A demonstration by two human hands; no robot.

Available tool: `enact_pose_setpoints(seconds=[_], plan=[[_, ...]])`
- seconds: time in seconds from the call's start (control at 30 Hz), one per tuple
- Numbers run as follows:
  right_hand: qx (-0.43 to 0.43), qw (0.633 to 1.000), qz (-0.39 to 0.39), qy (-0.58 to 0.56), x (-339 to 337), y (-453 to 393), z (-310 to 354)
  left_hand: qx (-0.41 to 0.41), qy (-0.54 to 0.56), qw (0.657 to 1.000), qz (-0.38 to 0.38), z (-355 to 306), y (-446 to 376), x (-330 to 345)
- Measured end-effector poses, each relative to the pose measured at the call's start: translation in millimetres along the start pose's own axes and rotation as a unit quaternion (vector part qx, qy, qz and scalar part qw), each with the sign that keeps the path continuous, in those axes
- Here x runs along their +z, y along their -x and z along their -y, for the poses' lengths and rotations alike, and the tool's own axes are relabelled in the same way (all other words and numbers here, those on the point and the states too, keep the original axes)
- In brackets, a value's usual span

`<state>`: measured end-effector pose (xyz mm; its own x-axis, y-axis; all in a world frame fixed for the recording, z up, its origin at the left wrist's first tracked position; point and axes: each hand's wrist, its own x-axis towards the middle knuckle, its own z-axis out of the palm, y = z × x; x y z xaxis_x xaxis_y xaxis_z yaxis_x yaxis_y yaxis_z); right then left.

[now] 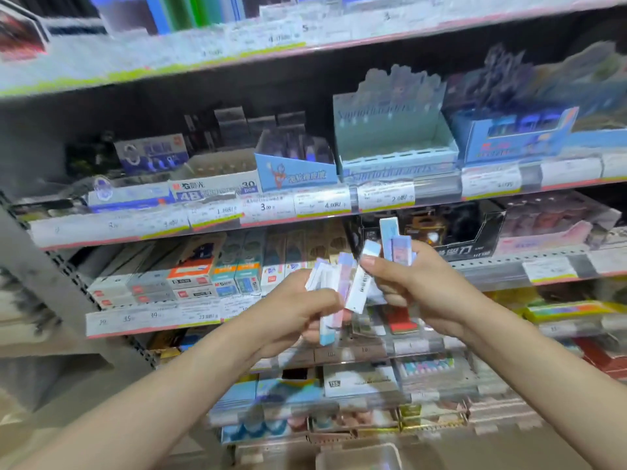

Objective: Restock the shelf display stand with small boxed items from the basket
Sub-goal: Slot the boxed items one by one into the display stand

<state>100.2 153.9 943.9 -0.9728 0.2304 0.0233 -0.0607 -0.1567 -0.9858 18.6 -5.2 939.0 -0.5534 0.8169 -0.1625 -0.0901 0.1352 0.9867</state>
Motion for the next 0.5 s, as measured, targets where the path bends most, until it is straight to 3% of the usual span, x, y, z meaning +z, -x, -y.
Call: enact_pose_setpoints(seconds=[0.1, 0.27, 0.5], plan=[[-0.004, 0.999, 0.032, -0.012, 1.2, -0.9, 16.0, -0.008, 0.048, 0.999, -0.013, -14.3, 1.5, 4.7], [-0.047, 0.998, 0.043, 0.017, 1.8, -1.4, 28.6, -0.009, 0.123, 0.991, 0.047, -29.3, 0.0, 8.9], [-0.068, 0.994, 0.063, 0.058, 5.7, 3.2, 38.4, 0.027, 0.133, 0.989, 0.064, -31.6, 0.6, 4.4]])
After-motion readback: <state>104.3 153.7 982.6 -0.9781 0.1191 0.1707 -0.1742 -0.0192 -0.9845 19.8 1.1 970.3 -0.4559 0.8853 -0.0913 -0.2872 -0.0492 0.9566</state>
